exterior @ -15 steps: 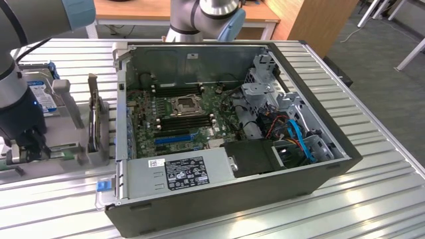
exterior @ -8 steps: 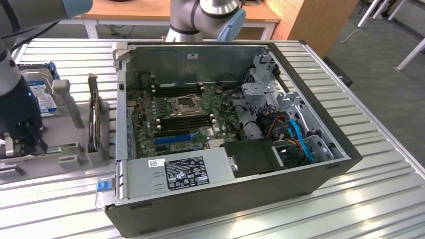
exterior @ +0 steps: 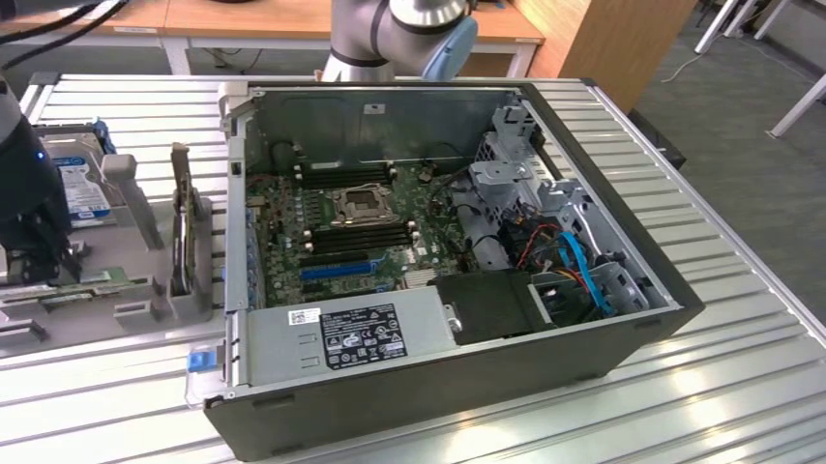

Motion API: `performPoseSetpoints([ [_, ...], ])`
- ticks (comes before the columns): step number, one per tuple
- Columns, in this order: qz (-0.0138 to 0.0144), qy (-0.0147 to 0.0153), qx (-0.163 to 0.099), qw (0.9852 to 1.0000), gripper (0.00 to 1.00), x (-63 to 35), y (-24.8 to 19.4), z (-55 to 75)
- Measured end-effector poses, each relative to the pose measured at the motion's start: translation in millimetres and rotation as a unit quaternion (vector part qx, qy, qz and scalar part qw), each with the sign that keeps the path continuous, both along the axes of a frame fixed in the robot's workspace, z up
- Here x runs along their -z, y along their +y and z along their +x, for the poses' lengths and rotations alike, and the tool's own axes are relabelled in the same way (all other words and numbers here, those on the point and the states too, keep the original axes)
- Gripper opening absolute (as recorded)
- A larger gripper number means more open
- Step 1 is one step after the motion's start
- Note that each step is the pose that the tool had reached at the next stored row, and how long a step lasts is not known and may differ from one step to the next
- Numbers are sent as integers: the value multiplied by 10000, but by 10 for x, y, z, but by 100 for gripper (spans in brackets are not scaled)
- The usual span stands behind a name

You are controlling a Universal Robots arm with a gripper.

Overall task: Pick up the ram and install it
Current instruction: 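Pick up the ram and move it above insertion slot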

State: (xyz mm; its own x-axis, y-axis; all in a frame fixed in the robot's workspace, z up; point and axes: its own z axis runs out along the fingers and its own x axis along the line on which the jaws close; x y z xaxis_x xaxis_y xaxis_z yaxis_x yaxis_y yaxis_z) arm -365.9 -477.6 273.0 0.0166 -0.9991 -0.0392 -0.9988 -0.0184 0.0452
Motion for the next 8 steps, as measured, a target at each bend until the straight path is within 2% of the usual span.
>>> performPoseSetpoints([
  [8, 0, 1, 0, 10000, 12, -288, 0, 4],
])
